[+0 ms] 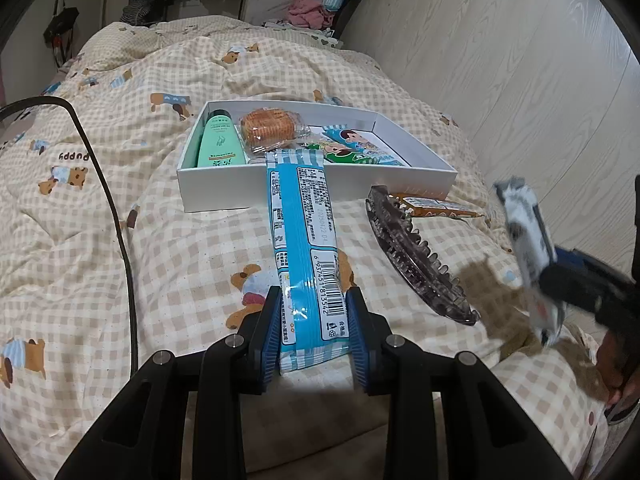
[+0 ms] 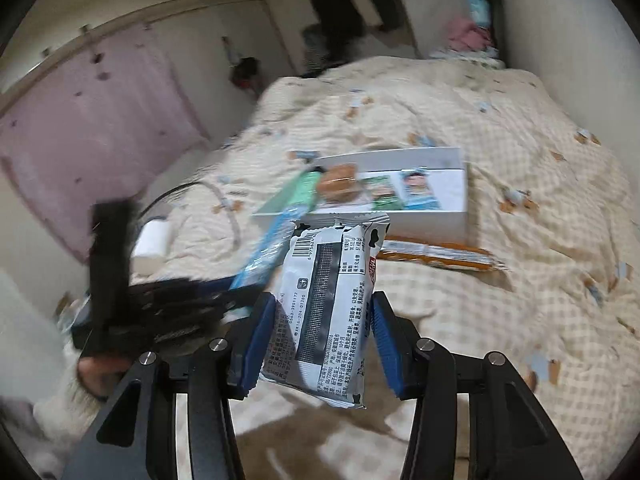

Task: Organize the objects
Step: 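Hold the wafer bar with the left gripper while the right gripper grasps the white packet, then carry the wafer bar and white packet over the white box with both grippers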

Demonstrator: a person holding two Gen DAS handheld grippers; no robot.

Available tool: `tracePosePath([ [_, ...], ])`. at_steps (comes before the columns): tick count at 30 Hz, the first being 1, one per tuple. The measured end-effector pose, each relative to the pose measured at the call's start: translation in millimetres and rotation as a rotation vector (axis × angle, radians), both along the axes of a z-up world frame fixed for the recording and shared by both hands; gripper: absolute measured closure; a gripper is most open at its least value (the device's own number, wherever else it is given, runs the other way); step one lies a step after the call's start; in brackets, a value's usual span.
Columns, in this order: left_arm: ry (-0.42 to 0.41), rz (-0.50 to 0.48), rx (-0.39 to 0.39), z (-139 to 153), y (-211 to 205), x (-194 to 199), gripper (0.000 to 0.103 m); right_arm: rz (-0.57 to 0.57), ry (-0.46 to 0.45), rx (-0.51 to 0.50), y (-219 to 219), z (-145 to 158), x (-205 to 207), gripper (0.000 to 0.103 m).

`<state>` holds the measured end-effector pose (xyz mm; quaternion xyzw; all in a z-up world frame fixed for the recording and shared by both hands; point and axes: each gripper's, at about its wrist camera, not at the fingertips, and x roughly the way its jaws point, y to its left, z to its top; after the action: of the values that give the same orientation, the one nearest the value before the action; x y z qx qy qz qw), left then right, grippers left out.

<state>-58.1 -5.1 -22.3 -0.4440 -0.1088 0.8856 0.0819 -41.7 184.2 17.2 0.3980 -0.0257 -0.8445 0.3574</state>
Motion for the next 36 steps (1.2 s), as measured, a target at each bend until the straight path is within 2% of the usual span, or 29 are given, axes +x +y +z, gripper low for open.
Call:
tracePosePath([
  [3,-0.008,0.008,-0.007,-1,-1,-1,0.069,0.02,-0.039,-0.059,2,-17,-2,0.053],
  [9,-0.009,0.012,-0.005,-2,-3,1,0.068,-0.014,-0.072,-0.13,13,-33,-3,0.053],
  [14,-0.029,-0.002,-0.134,2,12,-5,0.067,-0.016,-0.11,-0.13,14,-39,-9,0.053],
  [16,-0.012,-0.008,-0.155,6,15,-3,0.067,-0.015,-0.106,-0.118,13,-40,-8,0.053],
  [22,0.03,-0.054,-0.096,13,14,2,0.067,-0.018,-0.106,-0.116,14,-41,-7,0.053],
  [25,0.033,-0.051,-0.128,13,19,2,0.068,-0.018,-0.112,-0.112,14,-42,-6,0.053],
  [28,0.031,-0.051,-0.127,12,19,2,0.068,-0.019,-0.111,-0.113,14,-42,-6,0.053],
  [36,0.077,-0.058,-0.058,19,11,8,0.071,-0.03,-0.092,-0.112,16,-40,-5,0.053],
])
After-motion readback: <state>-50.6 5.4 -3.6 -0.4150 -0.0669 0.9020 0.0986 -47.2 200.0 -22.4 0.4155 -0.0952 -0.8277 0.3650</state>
